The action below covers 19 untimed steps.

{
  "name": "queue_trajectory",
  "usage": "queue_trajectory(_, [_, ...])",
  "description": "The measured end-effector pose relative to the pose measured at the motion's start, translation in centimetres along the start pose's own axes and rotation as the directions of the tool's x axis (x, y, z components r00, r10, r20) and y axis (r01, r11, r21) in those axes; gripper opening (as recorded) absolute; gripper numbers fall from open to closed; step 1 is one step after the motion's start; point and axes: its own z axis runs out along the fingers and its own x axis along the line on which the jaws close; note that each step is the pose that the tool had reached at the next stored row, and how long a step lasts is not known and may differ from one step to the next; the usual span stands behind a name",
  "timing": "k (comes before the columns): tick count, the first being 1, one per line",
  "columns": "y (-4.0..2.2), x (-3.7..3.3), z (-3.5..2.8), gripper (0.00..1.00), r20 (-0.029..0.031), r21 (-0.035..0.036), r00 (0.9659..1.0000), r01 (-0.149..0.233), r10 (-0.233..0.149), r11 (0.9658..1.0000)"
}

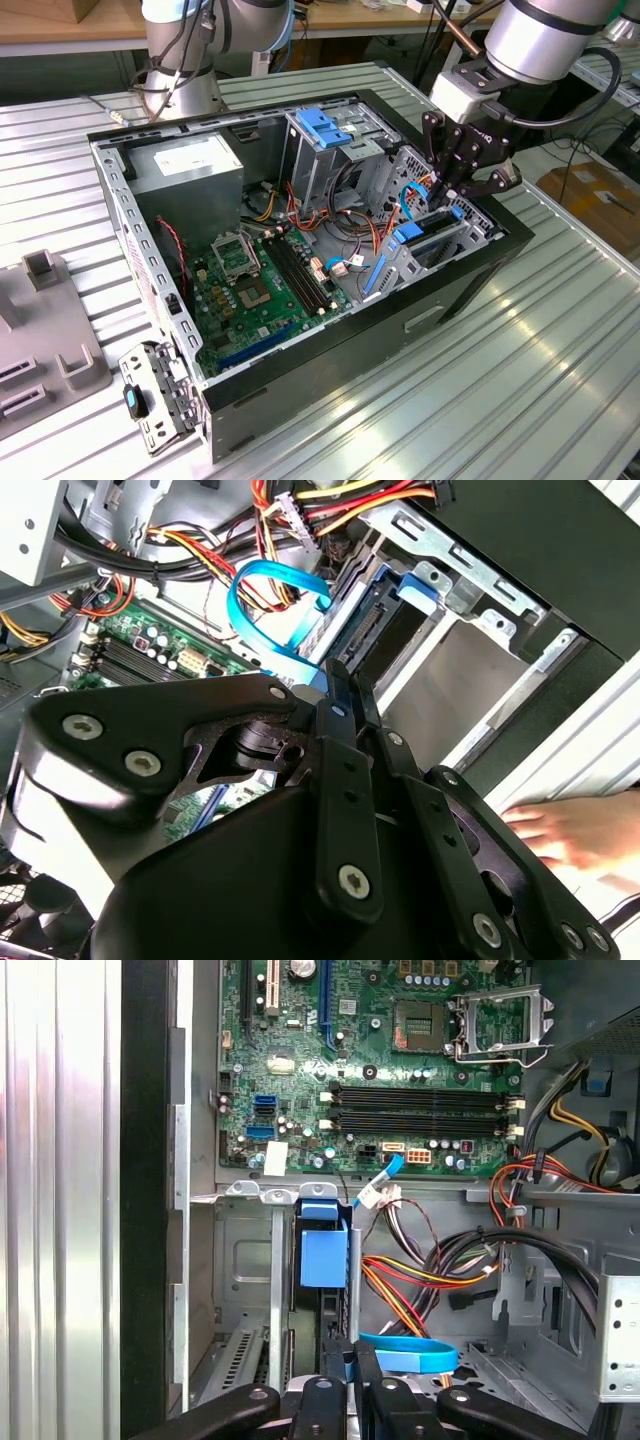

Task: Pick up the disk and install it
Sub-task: 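Insert the first disk wire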

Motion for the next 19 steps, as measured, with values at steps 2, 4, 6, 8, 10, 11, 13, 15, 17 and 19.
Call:
queue_trajectory(2, [0.00, 0.00, 0.00, 0.16, 0.0011, 0.0000, 1.0000, 0.000, 0.000, 1.0000])
queue_trajectory(4, [0.00, 0.00, 0.00, 0.16, 0.0022, 0.0001, 1.0000, 0.000, 0.000, 1.0000])
queue_trajectory(6, [0.00, 0.00, 0.00, 0.16, 0.0035, 0.0001, 1.0000, 0.000, 0.000, 1.0000])
queue_trajectory(8, [0.00, 0.00, 0.00, 0.16, 0.0042, 0.0001, 1.0000, 0.000, 0.000, 1.0000])
queue_trajectory(10, [0.00, 0.00, 0.06, 0.16, 0.0045, 0.0001, 1.0000, 0.000, 0.000, 1.0000])
queue_trajectory(11, [0.02, 0.01, 0.12, 0.16, 0.0044, 0.0004, 1.0000, 0.000, 0.000, 1.0000])
queue_trajectory(13, [0.15, 0.01, 0.32, 0.16, 0.0041, 0.0027, 1.0000, 0.001, -0.001, 1.0000])
queue_trajectory(15, [0.27, 0.01, 0.43, 0.16, 0.0045, 0.0063, 1.0000, 0.004, -0.005, 1.0000])
queue_trajectory(17, [0.28, 0.01, 0.53, 0.16, 0.0063, 0.0111, 0.9999, 0.013, -0.013, 0.9999])
queue_trajectory(19, [0.28, 0.01, 0.58, 0.16, 0.0062, 0.0146, 0.9998, 0.018, -0.018, 0.9997])
